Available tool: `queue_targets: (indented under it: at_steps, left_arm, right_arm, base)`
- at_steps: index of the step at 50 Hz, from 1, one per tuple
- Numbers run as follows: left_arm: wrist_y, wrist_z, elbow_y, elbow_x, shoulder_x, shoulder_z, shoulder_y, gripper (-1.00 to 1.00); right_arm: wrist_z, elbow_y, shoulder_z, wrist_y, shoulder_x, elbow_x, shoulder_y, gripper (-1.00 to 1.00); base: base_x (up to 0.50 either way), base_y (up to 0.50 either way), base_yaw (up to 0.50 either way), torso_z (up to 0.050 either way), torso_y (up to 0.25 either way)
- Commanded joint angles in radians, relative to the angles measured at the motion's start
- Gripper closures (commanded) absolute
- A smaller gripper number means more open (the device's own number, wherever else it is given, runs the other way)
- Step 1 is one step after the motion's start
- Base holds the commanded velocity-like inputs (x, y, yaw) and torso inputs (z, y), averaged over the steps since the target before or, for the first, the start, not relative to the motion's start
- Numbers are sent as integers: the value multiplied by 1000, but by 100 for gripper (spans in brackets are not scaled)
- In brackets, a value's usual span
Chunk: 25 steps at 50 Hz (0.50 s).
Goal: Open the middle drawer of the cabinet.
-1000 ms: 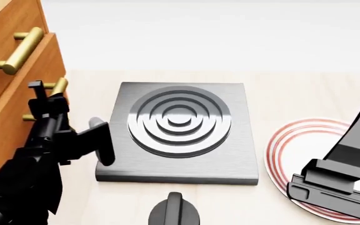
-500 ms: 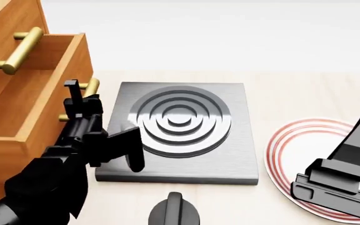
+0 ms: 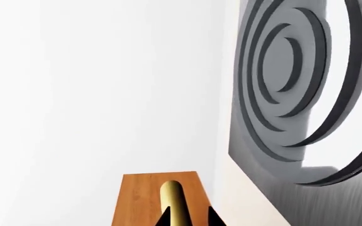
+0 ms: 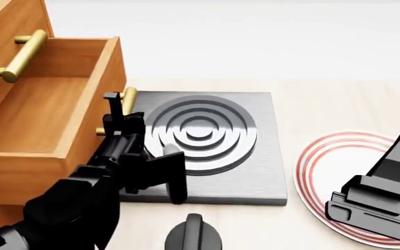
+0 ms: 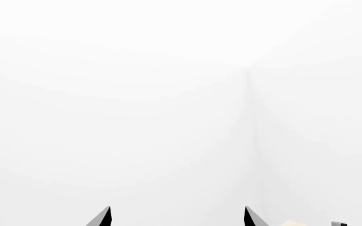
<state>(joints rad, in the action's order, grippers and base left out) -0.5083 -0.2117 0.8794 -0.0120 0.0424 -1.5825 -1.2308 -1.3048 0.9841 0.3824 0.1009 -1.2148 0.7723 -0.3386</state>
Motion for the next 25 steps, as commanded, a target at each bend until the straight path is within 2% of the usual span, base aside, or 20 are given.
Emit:
queue_targets:
  at_steps: [1,12,23,24,25]
  left_arm:
    - [-33,-59,-110,93,-15,1,-20,100]
    - [-97,-55,-261,111,0,-7,-27,100]
    - [-89,-72,-267,110,3,6,-22,100]
    - [-90,-77,-267,113,3,5,-23,-100]
    - [-89,-94,-277,117,9,12,-22,-100]
  right_arm:
    - [2,-4,4,-1,2,-1,-3,-100]
    - [-5,1,-2,-8,-7,2,4,-100]
    - [-5,1,-3,-11,-10,2,7,-100]
    - [-4,0,-1,-10,-8,0,7,-100]
    - [-4,0,-1,-9,-8,2,5,-100]
  base:
    - [0,0,0,0,0]
    - [0,0,0,0,5]
    - [0,0,0,1,3]
    - [0,0,0,0,0]
    - [0,0,0,0,0]
